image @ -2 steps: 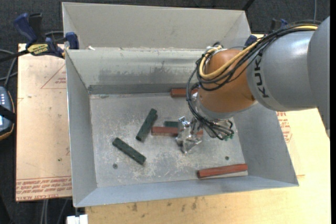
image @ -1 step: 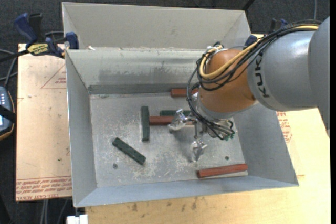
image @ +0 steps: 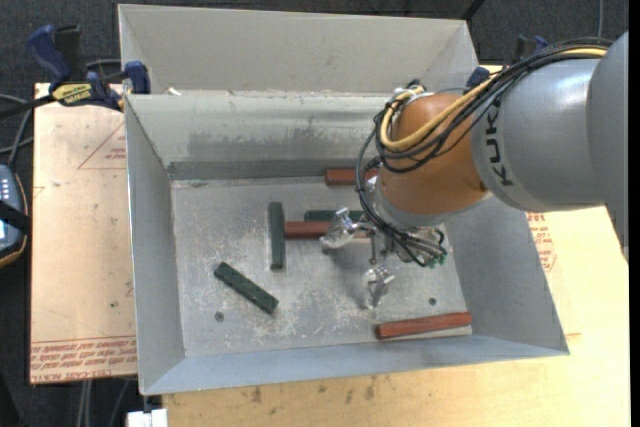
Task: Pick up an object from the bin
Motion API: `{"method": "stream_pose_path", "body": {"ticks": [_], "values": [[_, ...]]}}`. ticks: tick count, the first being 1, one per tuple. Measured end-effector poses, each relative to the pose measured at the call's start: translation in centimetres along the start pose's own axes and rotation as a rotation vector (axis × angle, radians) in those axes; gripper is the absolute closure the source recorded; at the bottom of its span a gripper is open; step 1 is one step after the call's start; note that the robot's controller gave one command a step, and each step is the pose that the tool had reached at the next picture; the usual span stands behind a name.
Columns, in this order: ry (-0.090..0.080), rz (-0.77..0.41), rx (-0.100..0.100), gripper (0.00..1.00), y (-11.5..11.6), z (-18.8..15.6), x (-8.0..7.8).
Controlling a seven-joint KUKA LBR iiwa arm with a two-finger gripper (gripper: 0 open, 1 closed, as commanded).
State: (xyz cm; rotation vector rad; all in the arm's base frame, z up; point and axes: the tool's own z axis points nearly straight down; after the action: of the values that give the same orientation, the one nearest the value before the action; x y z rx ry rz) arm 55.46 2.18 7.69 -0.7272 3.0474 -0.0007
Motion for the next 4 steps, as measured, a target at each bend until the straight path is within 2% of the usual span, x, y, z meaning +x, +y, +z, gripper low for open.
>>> {"method": "stream_pose_path", "body": {"ticks": [1, 2, 3, 4], "values": [[0.014, -0.042, -0.003, 0.0, 0.7, -1.4, -1.5], [-0.007, -0.244, 0.002, 0.0, 2.5, -3.2, -6.1], [0.0, -0.181, -0.003, 0.0, 1.6, -2.0, -9.1], [-0.001, -0.14, -0.002, 0.0, 1.1, -1.7, -9.6]]}}
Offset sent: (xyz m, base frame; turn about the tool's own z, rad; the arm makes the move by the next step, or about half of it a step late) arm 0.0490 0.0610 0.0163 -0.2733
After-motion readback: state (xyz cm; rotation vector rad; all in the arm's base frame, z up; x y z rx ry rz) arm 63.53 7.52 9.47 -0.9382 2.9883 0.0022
